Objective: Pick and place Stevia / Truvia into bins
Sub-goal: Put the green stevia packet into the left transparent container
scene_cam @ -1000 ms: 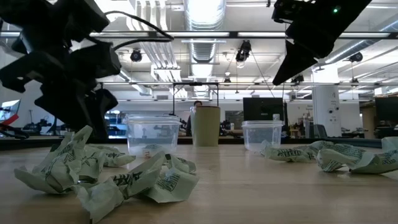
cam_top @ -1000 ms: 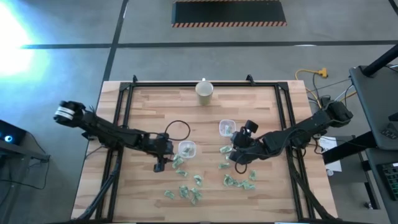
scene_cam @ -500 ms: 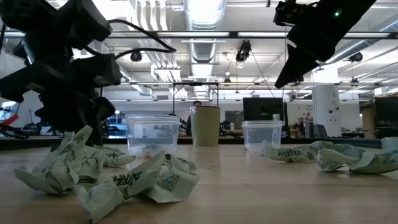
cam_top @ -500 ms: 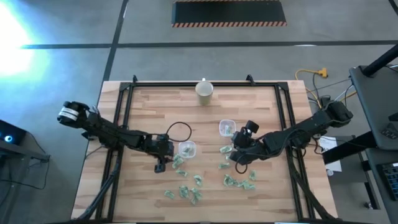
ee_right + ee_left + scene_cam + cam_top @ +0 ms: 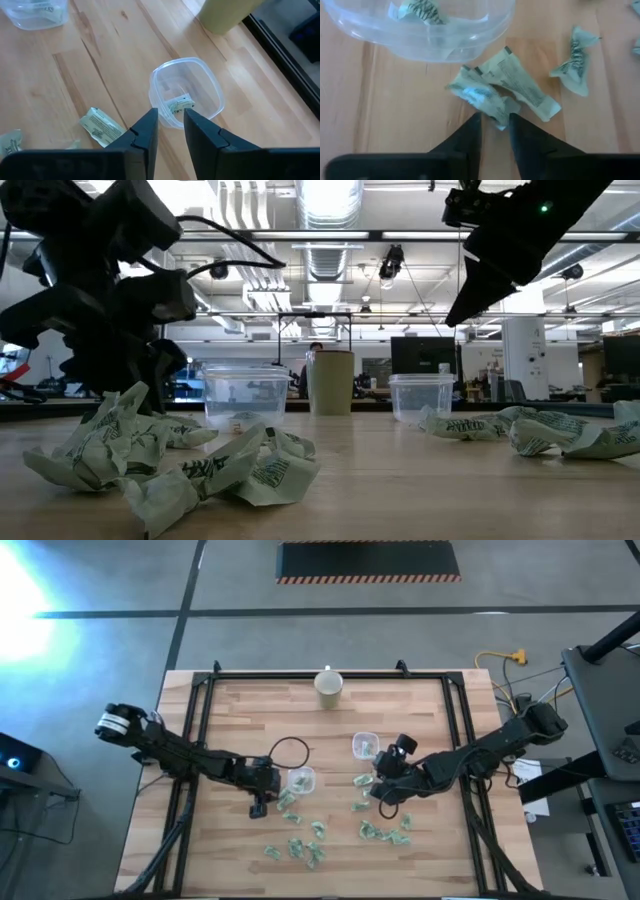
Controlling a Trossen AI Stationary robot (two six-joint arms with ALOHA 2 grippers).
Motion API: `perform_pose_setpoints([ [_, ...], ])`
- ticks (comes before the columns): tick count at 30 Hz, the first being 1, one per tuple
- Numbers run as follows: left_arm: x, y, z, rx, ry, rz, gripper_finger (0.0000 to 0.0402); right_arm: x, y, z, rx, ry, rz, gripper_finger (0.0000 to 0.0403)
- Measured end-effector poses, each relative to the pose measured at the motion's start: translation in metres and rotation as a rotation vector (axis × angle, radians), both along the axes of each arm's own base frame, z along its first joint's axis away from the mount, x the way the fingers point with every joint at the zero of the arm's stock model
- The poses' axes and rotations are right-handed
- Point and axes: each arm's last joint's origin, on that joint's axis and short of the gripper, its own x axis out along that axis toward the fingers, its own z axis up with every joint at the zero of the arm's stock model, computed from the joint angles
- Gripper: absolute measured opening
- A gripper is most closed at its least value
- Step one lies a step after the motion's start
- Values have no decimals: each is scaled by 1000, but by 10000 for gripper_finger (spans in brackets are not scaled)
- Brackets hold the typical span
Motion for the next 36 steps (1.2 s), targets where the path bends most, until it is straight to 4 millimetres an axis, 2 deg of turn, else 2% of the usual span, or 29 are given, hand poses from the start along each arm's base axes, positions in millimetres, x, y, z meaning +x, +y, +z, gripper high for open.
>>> perform_pose_setpoints([
  [4,-1,0,2,5,-6,-8,19,-3,-1,-5,4,4,-16,81],
  [6,-1,0,4,5,-10,-10,6,-4,-2,-7,7,6,-24,83],
  [10,-6,1,8,8,-5,-8,6,-6,-3,-11,14,5,-44,86],
  [17,-29,11,27,108,43,98,1,-7,-2,-12,19,2,-51,80],
  [22,-33,15,55,179,-121,122,0,-8,-2,-13,21,1,-50,75],
  [25,-30,15,68,212,-251,78,0,-8,-1,-13,22,0,-51,75],
  [28,-24,13,72,248,-323,32,0,-7,-1,-13,25,-7,-51,78],
  [36,4,8,55,325,-345,-39,0,-6,-1,-12,31,-22,-51,74],
])
